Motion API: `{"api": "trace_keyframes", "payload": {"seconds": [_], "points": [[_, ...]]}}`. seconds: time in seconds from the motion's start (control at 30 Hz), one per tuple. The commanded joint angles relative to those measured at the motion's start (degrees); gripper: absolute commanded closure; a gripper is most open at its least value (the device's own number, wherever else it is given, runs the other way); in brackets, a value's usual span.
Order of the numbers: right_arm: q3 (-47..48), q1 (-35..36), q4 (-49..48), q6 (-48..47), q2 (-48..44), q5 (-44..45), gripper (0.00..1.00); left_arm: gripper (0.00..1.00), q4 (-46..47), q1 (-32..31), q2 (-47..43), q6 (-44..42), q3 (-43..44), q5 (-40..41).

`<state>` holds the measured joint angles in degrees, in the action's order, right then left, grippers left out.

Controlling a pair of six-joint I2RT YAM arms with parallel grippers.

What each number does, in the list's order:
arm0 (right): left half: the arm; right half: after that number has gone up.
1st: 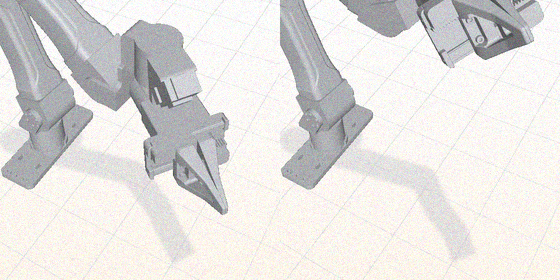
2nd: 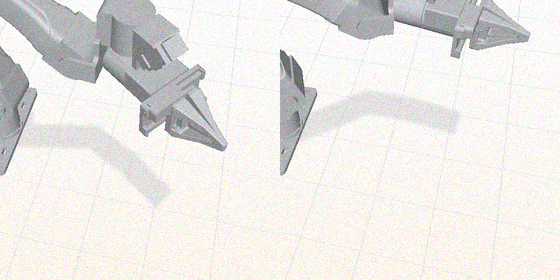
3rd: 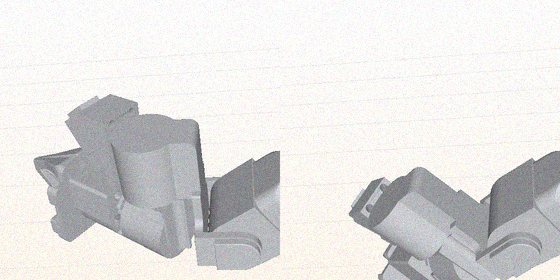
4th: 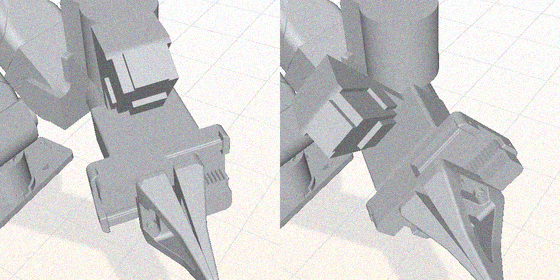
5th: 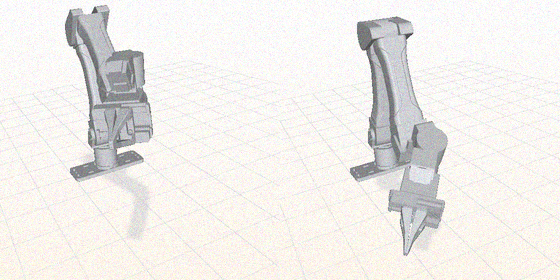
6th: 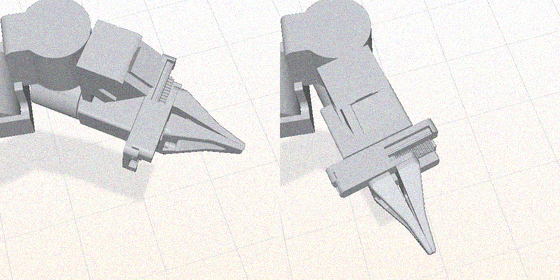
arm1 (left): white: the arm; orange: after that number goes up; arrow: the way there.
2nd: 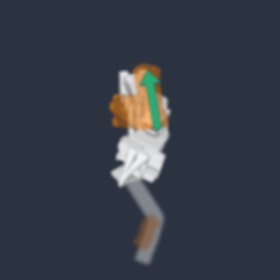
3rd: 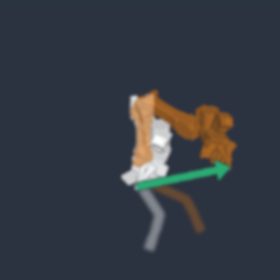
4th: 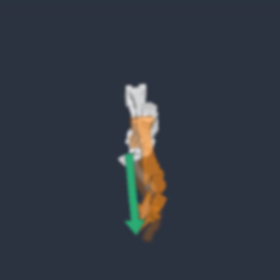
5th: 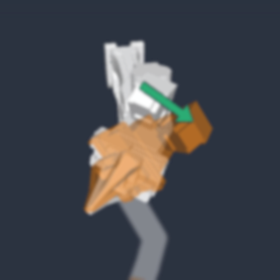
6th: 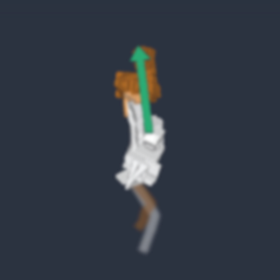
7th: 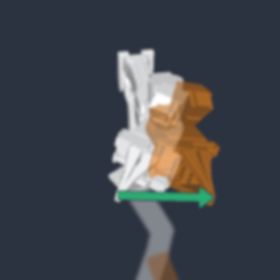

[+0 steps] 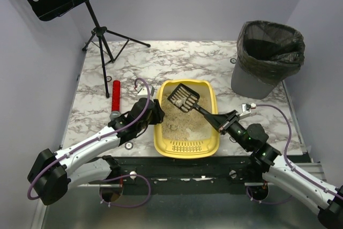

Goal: Clean the litter box

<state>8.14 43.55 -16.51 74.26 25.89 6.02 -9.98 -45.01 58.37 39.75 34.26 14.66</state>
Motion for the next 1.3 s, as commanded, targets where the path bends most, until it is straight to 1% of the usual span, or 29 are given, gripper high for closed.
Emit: {"api": "trace_keyframes", "payload": {"seconds": [0.0,0.03,0.07,0.1,0.13,0.17,0.2,0.23,0.3,0.33,0.4,0.47,0.5,0.53,0.6,0.63,0.67,0.7,0.77,0.8,0.83,0.9,0.93,1.0,1.03,1.1,1.13,1.2,1.27], "points": [[-0.8,0.0,-0.4,-3.1,-0.8,-7.6,0.99,0.53,-1.5,0.0,-1.3,-0.1,-1.3,-0.6],[-2.4,0.0,-1.6,-1.9,-0.7,-6.0,0.99,0.53,-1.6,0.0,-1.2,-0.2,-1.1,-0.7],[-4.7,0.0,-3.9,1.6,-0.4,1.7,0.99,0.53,-1.6,0.0,-1.1,-0.2,-1.0,-0.9],[-6.9,0.0,-8.6,3.8,0.7,3.5,0.99,0.53,-1.8,0.0,-0.9,-0.2,-0.8,-1.2],[-7.1,0.0,-11.5,3.8,1.2,2.5,0.99,0.53,-1.8,0.0,-0.8,-0.2,-0.7,-1.5],[-6.7,0.0,-13.4,0.6,1.3,-4.2,0.99,0.53,-1.7,0.0,-0.8,-0.3,-0.9,-1.6],[-4.7,0.0,-12.2,-1.1,0.8,-7.7,0.99,0.53,-1.3,0.0,-0.7,-0.3,-1.0,-1.5],[-3.5,0.0,-8.3,-2.1,0.3,-9.3,0.99,0.53,-1.4,0.0,-0.6,-0.4,-1.0,-1.3],[-1.5,0.0,1.6,-2.0,-0.1,-0.4,0.99,0.53,-1.4,0.0,-0.4,-0.5,-0.7,-1.4],[-1.4,0.0,1.6,-2.0,0.6,2.5,0.99,0.53,-1.4,0.0,-0.2,-0.5,-0.5,-1.5],[-1.6,0.0,0.9,-1.4,0.1,-2.6,0.99,0.53,-1.5,0.0,0.1,-0.6,-0.5,-1.3],[-3.8,0.0,2.3,-1.0,-3.5,-7.9,0.99,0.53,-1.6,0.0,0.0,-0.5,-0.9,-0.5],[-4.8,0.0,5.5,1.2,-5.7,-4.4,0.99,0.53,-2.0,0.0,0.0,-0.5,-0.8,-0.2],[-6.6,0.0,4.0,2.5,-7.5,-0.5,0.99,0.53,-2.0,0.0,0.0,-0.5,-0.5,-0.4],[-9.7,0.0,-3.0,4.0,-11.5,6.7,0.99,0.53,-2.2,0.0,-0.3,-0.6,-0.3,-0.8],[-9.5,0.0,-4.0,3.9,-12.3,5.5,0.99,0.53,-2.2,0.0,-0.4,-0.6,-0.6,-0.6],[-8.9,0.0,-4.1,-0.2,-13.4,3.3,0.99,0.53,-2.2,0.0,-1.1,-0.8,-0.8,-0.3],[-5.8,0.0,3.3,-1.0,-16.0,0.6,0.99,0.53,-2.3,0.0,-1.4,-0.8,-1.0,0.2],[-3.4,0.0,14.0,1.6,-18.5,5.9,0.99,0.53,-2.3,0.0,-1.9,-0.7,-1.1,0.8],[-4.2,0.0,14.7,2.3,-19.9,10.4,0.99,0.53,-2.3,0.0,-1.9,-0.7,-1.0,0.6],[-5.0,0.0,13.3,3.0,-20.3,9.5,0.99,0.53,-2.2,0.0,-1.9,-0.6,-1.0,0.3],[-6.7,0.0,6.9,1.6,-20.0,1.7,0.99,0.53,-1.8,0.0,-1.9,-0.7,-1.4,0.2],[-6.7,0.0,8.0,3.1,-19.0,1.1,0.99,0.53,-1.6,0.0,-1.8,-0.6,-1.7,0.4],[-6.7,0.0,8.4,4.3,-16.8,3.5,0.99,0.53,-1.7,0.0,-1.0,-0.5,-1.2,-0.3],[-6.0,0.0,7.9,5.0,-13.4,3.6,0.99,0.54,-1.8,0.0,-0.6,-0.5,-0.8,-0.8],[-3.8,0.0,6.1,2.7,-10.3,0.9,0.99,0.54,-2.0,0.0,-0.1,-0.5,-0.7,-0.9],[-2.5,0.0,7.5,1.8,-9.0,0.6,0.99,0.54,-2.1,0.0,-0.2,-0.5,-0.9,-0.6],[1.1,0.0,11.3,0.0,-7.3,3.8,0.99,0.54,-2.3,0.0,-0.5,-0.3,-1.0,-0.2],[3.5,0.0,11.2,-0.9,-5.6,5.5,0.99,0.54,-2.2,0.0,-1.1,-0.4,-1.0,-0.5]]}}
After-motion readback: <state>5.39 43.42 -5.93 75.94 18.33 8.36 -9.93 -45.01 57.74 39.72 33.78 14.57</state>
